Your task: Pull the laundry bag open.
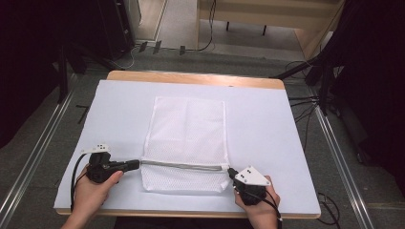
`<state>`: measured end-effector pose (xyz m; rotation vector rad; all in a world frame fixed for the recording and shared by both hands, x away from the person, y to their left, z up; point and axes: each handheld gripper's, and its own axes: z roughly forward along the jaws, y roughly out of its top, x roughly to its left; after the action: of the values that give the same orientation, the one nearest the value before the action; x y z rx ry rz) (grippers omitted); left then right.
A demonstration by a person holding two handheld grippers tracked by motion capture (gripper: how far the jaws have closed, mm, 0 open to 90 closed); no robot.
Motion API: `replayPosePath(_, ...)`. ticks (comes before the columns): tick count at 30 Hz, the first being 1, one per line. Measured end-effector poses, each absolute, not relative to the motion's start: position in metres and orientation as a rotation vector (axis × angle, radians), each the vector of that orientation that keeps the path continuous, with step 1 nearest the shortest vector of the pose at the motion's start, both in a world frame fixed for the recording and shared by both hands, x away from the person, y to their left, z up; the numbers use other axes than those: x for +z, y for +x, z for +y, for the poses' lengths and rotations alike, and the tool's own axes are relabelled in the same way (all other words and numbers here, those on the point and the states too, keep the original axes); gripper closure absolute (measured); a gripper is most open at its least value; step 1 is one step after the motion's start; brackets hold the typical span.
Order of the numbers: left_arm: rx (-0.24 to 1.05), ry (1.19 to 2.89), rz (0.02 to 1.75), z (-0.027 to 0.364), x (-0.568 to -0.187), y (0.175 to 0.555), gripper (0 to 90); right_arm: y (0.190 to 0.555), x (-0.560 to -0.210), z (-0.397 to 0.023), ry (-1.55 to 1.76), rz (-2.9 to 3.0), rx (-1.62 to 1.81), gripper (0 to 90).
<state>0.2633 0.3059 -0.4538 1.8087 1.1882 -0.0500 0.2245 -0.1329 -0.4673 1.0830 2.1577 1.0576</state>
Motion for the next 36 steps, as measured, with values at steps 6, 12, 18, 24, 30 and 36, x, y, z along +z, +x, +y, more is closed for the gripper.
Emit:
replayPosePath(6,-0.014,1.752,1.156,0.308,-0.454,0.259,67.1,0.225,-0.470,-0.138,1.084,2.193,1.116,90.0)
replayPosePath(12,0.292,1.665,1.106,0.315,-0.447,0.247,31.9,0.223,-0.469,-0.139,1.095,2.174,1.177,82.5)
replayPosePath(18,0.366,1.609,1.136,0.329,-0.440,0.241,18.9,0.224,-0.468,-0.143,1.109,2.164,1.225,59.0)
replayPosePath(24,0.411,1.585,1.107,0.341,-0.437,0.234,13.5,0.227,-0.464,-0.151,1.132,2.111,1.259,39.0)
replayPosePath(30,0.416,1.574,1.125,0.349,-0.439,0.235,13.2,0.230,-0.459,-0.162,1.169,2.062,1.287,28.5)
replayPosePath(36,0.422,1.575,1.106,0.355,-0.440,0.236,8.6,0.235,-0.458,-0.180,1.223,2.009,1.294,18.8)
